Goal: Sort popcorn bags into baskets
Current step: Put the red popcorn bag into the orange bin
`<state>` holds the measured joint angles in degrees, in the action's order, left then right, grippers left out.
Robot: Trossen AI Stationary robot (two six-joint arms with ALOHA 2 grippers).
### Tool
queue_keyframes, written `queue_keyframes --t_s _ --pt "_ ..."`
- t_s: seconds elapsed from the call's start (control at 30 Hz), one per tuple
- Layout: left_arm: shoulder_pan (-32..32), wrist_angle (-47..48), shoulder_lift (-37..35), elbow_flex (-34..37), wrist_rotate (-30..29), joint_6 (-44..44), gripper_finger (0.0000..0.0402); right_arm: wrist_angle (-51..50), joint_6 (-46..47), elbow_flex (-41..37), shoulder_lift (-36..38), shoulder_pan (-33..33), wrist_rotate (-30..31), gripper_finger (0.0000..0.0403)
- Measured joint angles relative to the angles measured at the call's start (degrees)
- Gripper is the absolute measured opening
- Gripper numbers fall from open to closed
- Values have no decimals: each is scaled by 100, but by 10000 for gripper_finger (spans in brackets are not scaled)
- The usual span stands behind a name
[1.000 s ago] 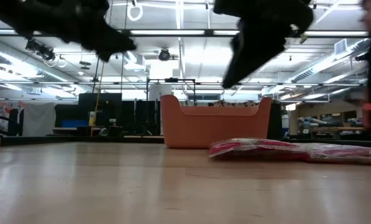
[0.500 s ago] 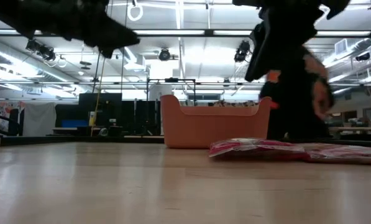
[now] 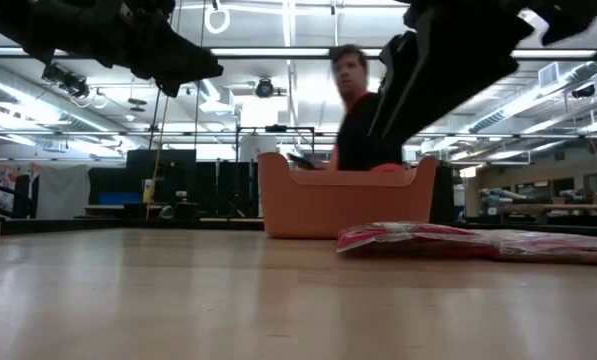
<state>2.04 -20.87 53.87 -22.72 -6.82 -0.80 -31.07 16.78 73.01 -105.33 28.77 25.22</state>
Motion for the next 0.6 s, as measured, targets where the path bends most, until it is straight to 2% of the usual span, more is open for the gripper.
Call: queue_keyframes --t_s 0.2,0.4,0.6 --pt "9 69 0 0 -1 -3 94 -658 -327 955 -767 118 155 201" --pt "9 106 0 0 -1 -4 94 -1916 -282 2081 -1565 116 85 238" --pt "9 152 0 0 1 -5 94 -2488 107 2363 -2041 114 93 262"
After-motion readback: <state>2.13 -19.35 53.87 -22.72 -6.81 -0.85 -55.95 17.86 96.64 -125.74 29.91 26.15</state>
